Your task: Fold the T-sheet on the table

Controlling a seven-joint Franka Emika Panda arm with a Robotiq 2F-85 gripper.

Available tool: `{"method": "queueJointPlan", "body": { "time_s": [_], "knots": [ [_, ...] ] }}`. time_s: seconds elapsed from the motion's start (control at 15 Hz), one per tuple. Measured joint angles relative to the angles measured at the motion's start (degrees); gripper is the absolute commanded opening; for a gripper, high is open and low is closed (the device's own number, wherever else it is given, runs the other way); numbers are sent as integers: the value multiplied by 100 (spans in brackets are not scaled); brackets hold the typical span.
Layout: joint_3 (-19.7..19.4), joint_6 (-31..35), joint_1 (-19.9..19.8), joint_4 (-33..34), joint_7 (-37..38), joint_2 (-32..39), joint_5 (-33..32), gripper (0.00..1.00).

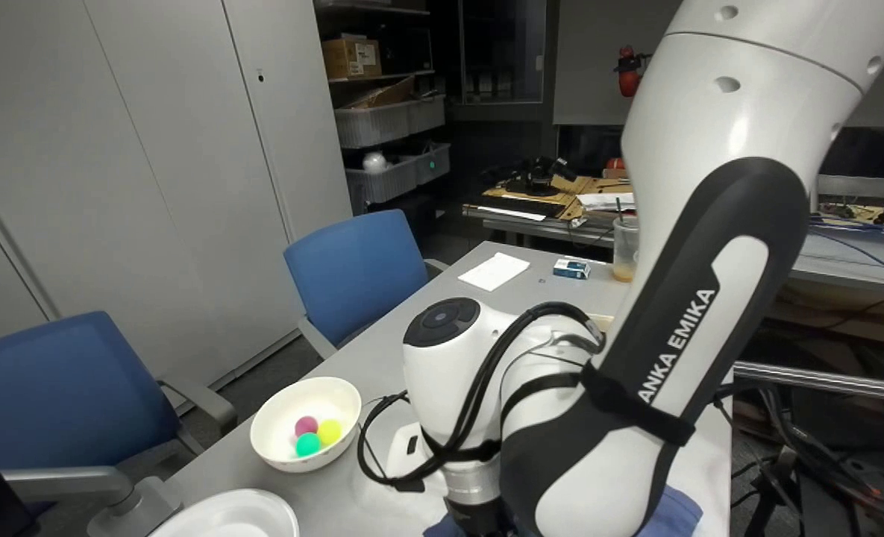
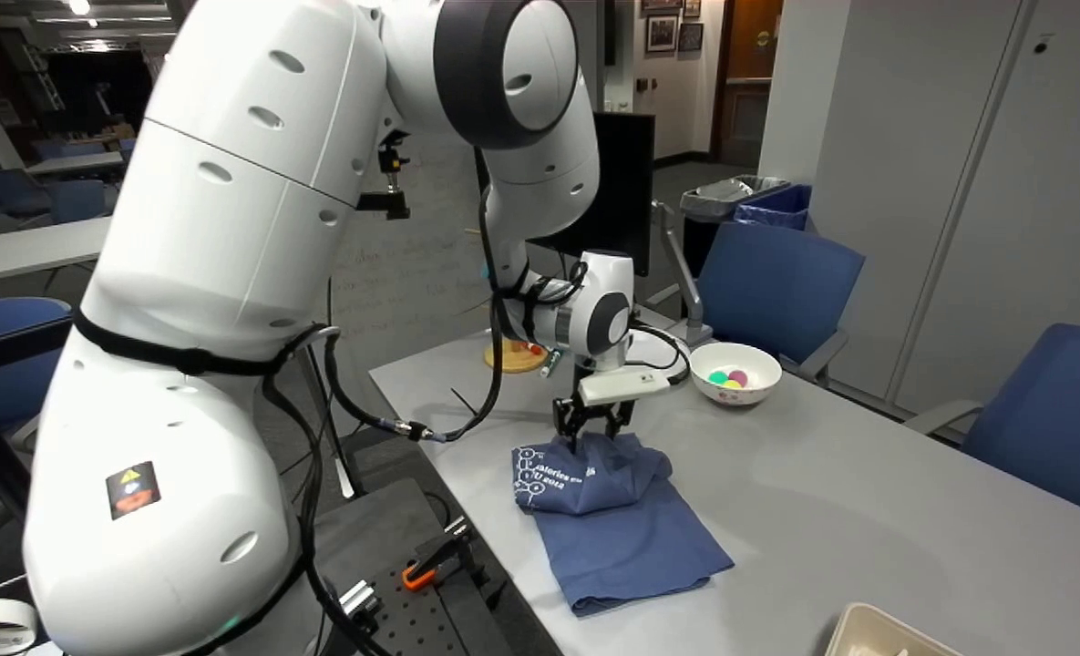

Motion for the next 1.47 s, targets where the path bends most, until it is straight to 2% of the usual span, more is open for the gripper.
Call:
{"method": "queueJointPlan", "body": {
  "time_s": [0.27,0.4,0.67,0.8,1.2,1.47],
  "knots": [
    [-2,0,0,96,63,92,-33,10],
    [-7,0,0,102,161,69,-54,0],
    [-10,-114,0,34,370,-129,-62,2],
    [-10,-396,0,-63,506,-355,-62,2],
    [-134,-1273,-4,-799,1048,-1468,-83,2],
    [-443,-1437,-18,-1339,1593,-2109,-625,2]
  ]
}}
